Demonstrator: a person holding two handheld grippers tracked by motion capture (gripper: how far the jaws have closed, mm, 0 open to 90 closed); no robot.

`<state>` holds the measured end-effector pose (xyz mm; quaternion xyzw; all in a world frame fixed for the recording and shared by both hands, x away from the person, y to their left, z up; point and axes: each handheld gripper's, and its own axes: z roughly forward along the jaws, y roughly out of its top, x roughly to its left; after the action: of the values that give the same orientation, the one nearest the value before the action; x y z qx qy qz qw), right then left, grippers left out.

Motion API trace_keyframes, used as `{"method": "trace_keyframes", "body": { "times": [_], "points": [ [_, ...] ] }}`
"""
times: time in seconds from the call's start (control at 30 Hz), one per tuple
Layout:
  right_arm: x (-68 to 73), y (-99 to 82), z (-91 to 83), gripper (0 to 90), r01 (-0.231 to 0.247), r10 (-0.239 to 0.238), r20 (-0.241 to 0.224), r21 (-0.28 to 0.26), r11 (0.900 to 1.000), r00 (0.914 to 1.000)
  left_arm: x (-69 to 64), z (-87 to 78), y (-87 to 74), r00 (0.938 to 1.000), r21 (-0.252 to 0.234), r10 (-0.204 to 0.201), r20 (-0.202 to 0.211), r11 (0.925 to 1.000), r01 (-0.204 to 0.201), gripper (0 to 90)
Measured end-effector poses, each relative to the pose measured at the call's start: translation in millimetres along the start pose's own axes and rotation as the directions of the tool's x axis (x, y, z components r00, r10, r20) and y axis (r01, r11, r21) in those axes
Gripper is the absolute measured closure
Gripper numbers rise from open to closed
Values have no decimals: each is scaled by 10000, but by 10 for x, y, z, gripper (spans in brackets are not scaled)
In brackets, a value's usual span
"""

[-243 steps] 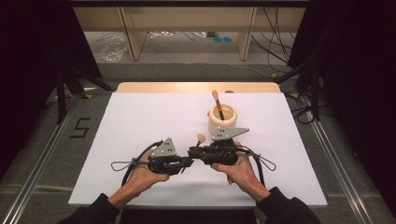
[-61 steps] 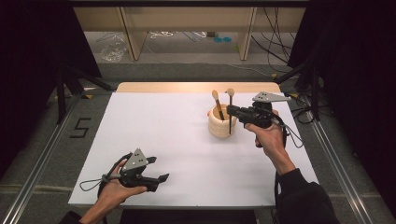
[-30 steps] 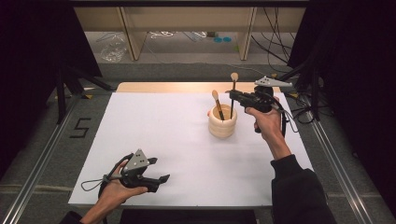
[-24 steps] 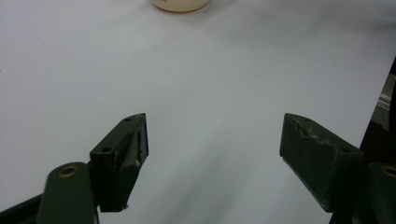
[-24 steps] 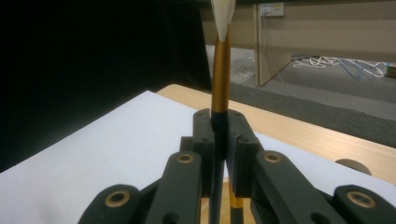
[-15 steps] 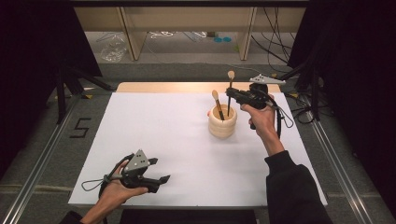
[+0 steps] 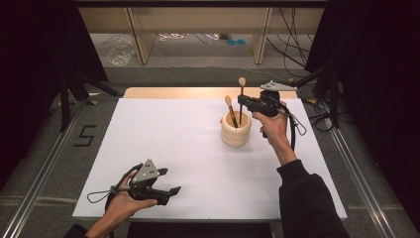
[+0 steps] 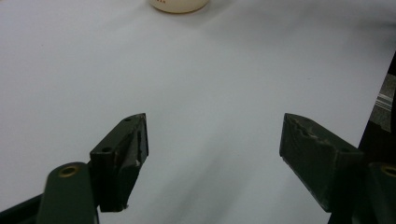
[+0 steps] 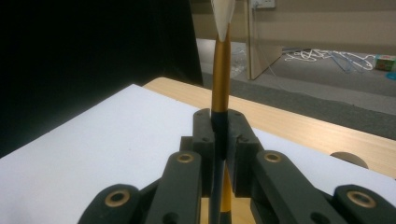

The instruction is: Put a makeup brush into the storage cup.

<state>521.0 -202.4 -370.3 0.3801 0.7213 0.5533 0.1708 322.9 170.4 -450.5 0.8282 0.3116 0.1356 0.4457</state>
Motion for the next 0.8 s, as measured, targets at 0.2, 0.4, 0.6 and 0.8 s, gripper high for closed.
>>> {"method": "trace_keyframes", "body": {
  "times": [0.2,0.4,0.6,0.8],
  "points": [
    [-8,-42,51,843,115,-115,78,-54,9999,9999,-4,5,2,9999,28,70,123,10000,-70,239],
    [-6,-81,78,842,162,-165,161,172,9997,9997,-13,3,-10,9998,47,-155,133,9999,154,239],
    [-21,-107,88,842,145,-148,219,136,9998,9997,-4,-5,-15,9998,83,-131,170,9999,130,240],
    [-57,-175,116,842,33,-39,297,228,9997,9996,5,-8,-12,9999,164,68,96,9998,-70,240]
  ]
}}
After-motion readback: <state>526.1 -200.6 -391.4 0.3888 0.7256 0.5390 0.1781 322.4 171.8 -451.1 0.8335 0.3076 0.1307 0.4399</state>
